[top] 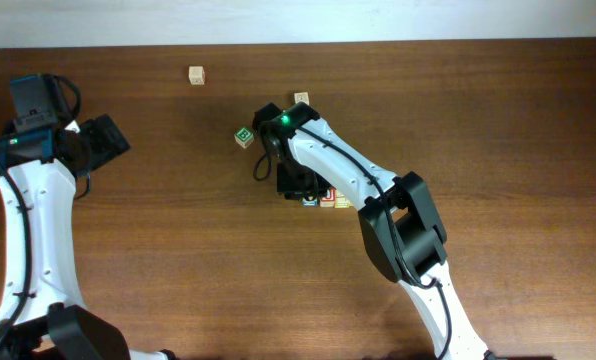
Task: Rotate 5 blocks
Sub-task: 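Place the red 6 block left of the U block and release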
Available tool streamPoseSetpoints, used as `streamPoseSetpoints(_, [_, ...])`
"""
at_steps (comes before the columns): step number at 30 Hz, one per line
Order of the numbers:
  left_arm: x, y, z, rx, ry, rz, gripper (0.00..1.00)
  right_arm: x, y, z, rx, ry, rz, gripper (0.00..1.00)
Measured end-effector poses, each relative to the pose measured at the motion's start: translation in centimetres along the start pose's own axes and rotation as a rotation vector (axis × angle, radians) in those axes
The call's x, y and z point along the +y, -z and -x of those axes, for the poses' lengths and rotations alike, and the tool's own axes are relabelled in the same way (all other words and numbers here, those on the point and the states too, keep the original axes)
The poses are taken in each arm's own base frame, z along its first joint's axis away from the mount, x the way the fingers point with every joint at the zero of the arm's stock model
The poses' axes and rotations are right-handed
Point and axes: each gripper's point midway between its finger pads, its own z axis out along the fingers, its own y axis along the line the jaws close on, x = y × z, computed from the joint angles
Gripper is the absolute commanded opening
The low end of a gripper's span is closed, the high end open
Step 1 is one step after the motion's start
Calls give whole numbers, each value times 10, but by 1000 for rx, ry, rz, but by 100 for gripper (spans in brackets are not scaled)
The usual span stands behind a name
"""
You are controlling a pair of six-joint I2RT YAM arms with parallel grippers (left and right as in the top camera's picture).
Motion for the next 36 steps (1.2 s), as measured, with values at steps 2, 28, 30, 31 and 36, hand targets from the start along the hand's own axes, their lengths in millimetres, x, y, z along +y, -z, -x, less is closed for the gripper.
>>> streamPoseSetpoints(2, [0,0,0,0,0,0,99,0,0,-1,4,0,-1,40])
streamPoseSetpoints(28, [0,0,0,0,0,0,99,47,0,4,-116,130,79,21])
streamPoseSetpoints(30, [0,0,0,0,0,0,99,43,-6,2,-103,130,70,20])
streamPoseSetpoints(31, [0,0,0,0,0,0,99,42,-7,2,-99,129,66,20])
streamPoseSetpoints(36, [0,0,0,0,0,0,99,36,-9,6,-97,113,66,21])
